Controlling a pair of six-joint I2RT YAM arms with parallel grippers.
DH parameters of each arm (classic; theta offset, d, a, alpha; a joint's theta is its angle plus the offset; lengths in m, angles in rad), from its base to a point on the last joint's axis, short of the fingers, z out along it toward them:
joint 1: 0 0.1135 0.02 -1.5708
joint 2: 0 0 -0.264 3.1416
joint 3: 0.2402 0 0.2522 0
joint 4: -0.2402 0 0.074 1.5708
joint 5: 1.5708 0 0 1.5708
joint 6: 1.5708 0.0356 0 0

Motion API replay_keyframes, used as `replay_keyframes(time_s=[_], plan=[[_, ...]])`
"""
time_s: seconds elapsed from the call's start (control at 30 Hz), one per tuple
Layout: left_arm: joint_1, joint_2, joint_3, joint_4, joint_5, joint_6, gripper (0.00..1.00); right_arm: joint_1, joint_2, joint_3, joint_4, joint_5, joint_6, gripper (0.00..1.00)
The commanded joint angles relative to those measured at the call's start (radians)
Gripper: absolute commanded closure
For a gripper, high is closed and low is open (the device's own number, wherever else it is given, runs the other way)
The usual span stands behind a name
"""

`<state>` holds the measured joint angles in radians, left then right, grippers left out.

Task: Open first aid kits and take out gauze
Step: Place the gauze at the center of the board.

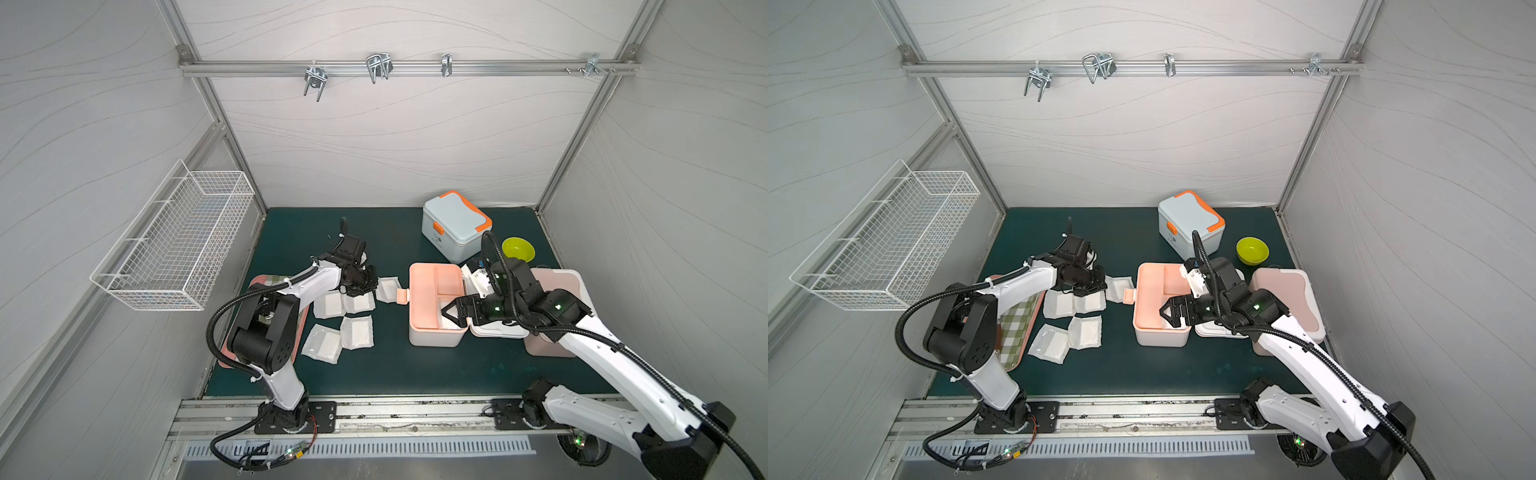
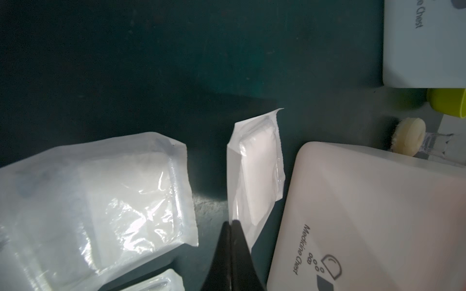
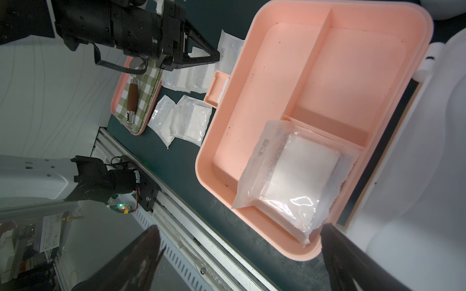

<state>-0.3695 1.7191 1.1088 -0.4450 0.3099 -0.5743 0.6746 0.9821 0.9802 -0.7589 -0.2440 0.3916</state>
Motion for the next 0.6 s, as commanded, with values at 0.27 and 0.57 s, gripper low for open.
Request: replay_keyframes(time_s=[0.27, 0.57], plan=[[-0.026, -0.001, 0.043, -0.05, -0.072, 0.044, 0.96, -0.013, -0.05, -0.049, 0.004, 0.025, -0.021, 0.01], [-0.035, -0.073, 0.044, -0.11, -0.084, 0.051, 0.57, -0.057, -0.124, -0.095, 0.016, 0.014, -0.022, 0.01]])
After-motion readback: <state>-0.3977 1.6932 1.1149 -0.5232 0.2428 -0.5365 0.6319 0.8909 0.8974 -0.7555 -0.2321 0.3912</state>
